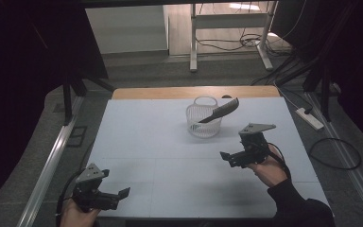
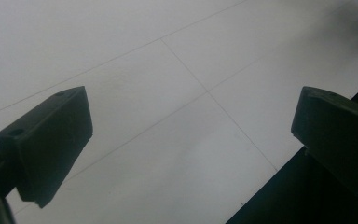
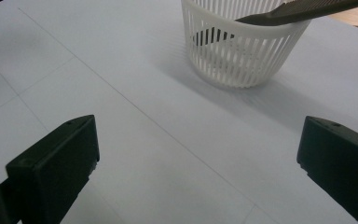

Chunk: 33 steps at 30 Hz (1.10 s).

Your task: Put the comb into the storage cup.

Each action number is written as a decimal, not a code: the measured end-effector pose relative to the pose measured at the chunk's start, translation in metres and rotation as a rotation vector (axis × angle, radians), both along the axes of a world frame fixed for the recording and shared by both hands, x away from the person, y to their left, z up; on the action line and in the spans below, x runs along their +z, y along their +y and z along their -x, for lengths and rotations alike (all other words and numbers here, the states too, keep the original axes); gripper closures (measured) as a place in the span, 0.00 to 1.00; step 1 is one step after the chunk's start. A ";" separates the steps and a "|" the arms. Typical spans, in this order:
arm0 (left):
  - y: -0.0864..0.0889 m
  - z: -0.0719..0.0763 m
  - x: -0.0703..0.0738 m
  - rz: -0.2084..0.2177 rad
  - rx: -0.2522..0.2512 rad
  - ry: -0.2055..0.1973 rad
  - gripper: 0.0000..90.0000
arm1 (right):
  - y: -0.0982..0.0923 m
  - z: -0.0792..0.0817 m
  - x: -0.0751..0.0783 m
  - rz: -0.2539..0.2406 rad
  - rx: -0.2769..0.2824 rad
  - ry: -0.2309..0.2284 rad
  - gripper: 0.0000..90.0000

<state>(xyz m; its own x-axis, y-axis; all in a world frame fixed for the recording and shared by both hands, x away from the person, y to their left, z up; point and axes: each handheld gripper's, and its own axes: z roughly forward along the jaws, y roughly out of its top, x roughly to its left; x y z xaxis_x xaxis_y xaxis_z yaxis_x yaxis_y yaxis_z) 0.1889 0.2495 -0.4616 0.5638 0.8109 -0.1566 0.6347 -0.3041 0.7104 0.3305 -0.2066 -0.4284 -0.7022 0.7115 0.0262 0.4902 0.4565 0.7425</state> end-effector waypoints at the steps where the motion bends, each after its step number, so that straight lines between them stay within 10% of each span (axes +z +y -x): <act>1: 0.000 0.000 0.000 0.000 0.000 0.000 0.00 | -0.001 0.001 0.000 0.001 -0.001 0.000 0.00; 33: 0.000 0.000 0.000 -0.002 0.003 0.000 0.00 | -0.030 0.036 -0.001 0.019 -0.017 0.004 0.00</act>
<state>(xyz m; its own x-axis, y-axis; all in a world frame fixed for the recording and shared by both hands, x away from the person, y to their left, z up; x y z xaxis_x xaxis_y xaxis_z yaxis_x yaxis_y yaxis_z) 0.1887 0.2495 -0.4614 0.5612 0.8130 -0.1554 0.6358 -0.3032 0.7098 0.2946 -0.2368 -0.4294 -0.6900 0.7236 0.0154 0.5010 0.4622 0.7317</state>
